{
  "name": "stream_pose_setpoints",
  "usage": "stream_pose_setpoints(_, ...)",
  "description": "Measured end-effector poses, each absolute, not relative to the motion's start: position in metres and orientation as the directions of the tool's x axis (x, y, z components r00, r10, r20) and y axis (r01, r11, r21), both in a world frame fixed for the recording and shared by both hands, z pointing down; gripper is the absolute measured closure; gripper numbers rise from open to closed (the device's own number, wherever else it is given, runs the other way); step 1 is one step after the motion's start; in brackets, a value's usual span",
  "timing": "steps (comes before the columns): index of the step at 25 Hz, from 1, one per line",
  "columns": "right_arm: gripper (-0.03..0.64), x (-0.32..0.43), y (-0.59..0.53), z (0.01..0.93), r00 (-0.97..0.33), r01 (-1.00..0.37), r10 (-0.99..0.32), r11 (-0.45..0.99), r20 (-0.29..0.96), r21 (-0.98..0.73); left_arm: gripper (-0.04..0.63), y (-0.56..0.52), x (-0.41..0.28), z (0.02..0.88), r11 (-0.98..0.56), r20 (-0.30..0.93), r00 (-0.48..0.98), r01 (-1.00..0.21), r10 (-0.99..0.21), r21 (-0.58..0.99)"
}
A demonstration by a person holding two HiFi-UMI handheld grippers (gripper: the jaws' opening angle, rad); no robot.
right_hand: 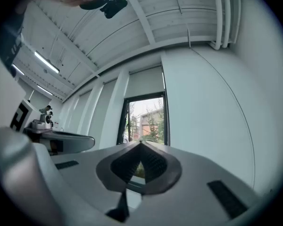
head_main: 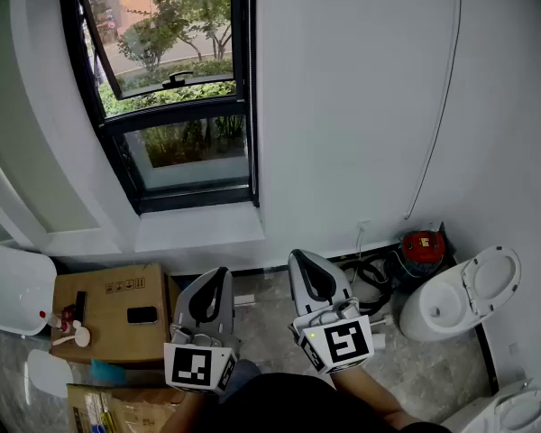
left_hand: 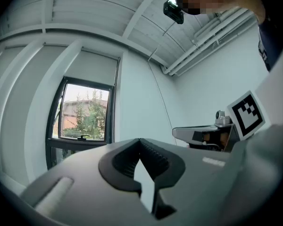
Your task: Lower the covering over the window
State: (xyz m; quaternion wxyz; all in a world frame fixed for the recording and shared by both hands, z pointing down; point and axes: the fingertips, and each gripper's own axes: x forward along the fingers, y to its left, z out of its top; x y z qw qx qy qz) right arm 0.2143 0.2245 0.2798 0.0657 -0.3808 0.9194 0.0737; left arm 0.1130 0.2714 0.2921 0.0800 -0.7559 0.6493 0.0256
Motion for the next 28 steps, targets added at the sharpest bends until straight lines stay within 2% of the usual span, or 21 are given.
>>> stream_pose_setpoints(11,0.604,0.197,0.187,0.305,-0.712,-0.698,-0.687,0.715,-0.143,0.044,0.588,0.233,0.104,0.317,-0.198,-0.112,0.202,-0.979,-0.973,-0.046)
stream_pose_setpoints(15,0.604,0.172,0.159,0.314,-0.707,-0.706,-0.696,0.704,-0.127,0.076,0.588,0.199,0.077,0.328,-0.217,-0.107,0.216,-0.976,-0.971,-0.001)
stream_pose_setpoints(28,0.604,0.05,0.019,0.293,-0.667,-0.744,-0.722,0.659,-0.183,0.11,0.581,0.046,-0.035,0.311,-0.347,-0.096,0.348,-0.937,-0.932,-0.032)
